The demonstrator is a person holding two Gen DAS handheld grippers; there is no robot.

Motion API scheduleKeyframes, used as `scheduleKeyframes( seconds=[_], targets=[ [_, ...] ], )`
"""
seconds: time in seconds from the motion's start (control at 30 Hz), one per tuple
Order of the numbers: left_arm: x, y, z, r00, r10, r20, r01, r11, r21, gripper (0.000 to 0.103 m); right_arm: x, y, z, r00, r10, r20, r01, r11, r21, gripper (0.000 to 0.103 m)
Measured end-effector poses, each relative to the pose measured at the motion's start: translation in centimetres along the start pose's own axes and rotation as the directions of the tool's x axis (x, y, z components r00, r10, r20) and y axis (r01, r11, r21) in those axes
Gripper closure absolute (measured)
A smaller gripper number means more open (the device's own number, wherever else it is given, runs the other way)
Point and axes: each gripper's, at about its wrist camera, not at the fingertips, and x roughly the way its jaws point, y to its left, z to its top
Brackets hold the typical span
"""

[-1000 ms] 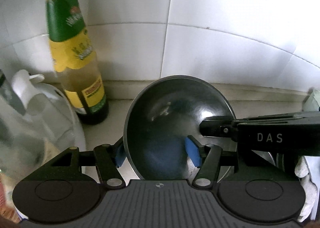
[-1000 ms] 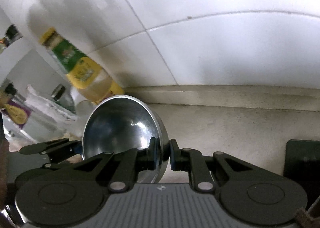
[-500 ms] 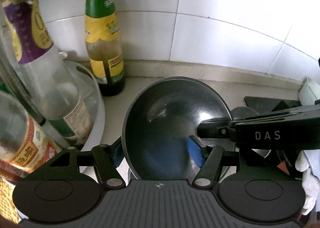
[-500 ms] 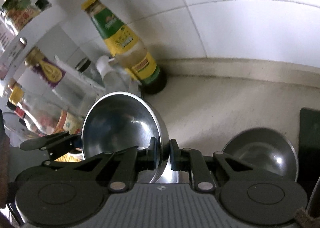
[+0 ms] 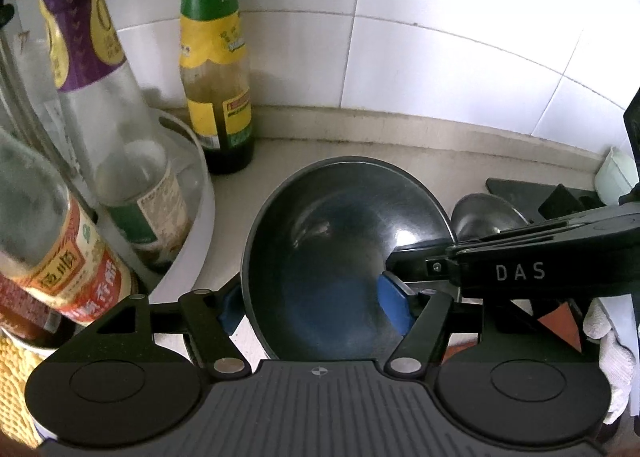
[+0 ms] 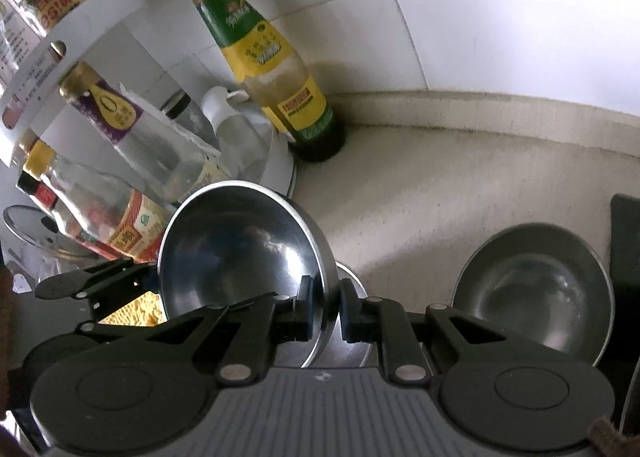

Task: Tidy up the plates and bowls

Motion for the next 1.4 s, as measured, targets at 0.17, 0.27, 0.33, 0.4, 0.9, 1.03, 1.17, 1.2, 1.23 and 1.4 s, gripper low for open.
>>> scheduleKeyframes(
  seconds=[0.17, 0.27, 0.33, 0.4, 0.9, 1.03, 1.17, 1.2, 1.23, 1.4],
  targets=[
    [-0.2, 0.2, -0.3, 1.000, 0.002, -0.007, -0.002, 1.000, -0.006, 0.029, 0.5, 0.2, -0.3, 1.000, 0.004, -0.022, -0.004, 1.000, -0.006, 0.089],
    [0.0, 0.2, -0.4, 1.000, 0.000, -0.014, -0.001, 1.000, -0.007, 0.029, 0.7, 0.3, -0.4, 1.000, 0.002, -0.031, -0.002, 1.000, -0.008, 0.089],
    [0.1, 0.2, -0.4, 1.000, 0.000, -0.021, 0.000, 1.000, -0.006, 0.029, 0.8, 0.3, -0.5, 0.999, 0.002, -0.039, -0.002, 1.000, -0.007, 0.089],
    [0.3, 0.3, -0.4, 1.000, -0.001, -0.027, 0.001, 1.000, -0.008, 0.029, 1.1, 0.3, -0.7, 0.999, 0.000, -0.048, 0.000, 1.000, -0.006, 0.088],
    [0.7, 0.5, -0.5, 0.999, -0.006, -0.047, 0.005, 1.000, -0.011, 0.029, 1.9, 0.4, -0.9, 0.997, -0.004, -0.081, 0.004, 1.000, 0.002, 0.088],
    [0.9, 0.9, -0.4, 0.999, -0.005, -0.052, 0.004, 1.000, -0.023, 0.031, 2.3, 0.3, -0.9, 0.996, -0.003, -0.090, 0.004, 1.000, 0.017, 0.085],
    [0.2, 1.3, -0.3, 1.000, 0.014, -0.024, -0.015, 0.999, -0.031, 0.029, 1.9, 0.4, -0.7, 0.998, -0.036, -0.055, 0.036, 0.999, -0.001, 0.074],
    [0.0, 1.4, -0.3, 1.000, 0.015, -0.019, -0.016, 0.999, -0.033, 0.029, 1.6, 0.3, -0.5, 0.998, -0.047, -0.038, 0.047, 0.999, -0.008, 0.073],
    [-0.2, 1.5, -0.2, 1.000, 0.018, -0.011, -0.019, 0.999, -0.035, 0.028, 1.3, 0.3, -0.4, 0.998, -0.050, -0.025, 0.049, 0.999, -0.012, 0.073],
    [-1.1, 1.0, 0.3, 1.000, 0.011, 0.015, -0.011, 1.000, -0.027, 0.027, -0.1, -0.3, -0.1, 0.998, -0.063, 0.021, 0.063, 0.998, -0.003, 0.073]
  ],
)
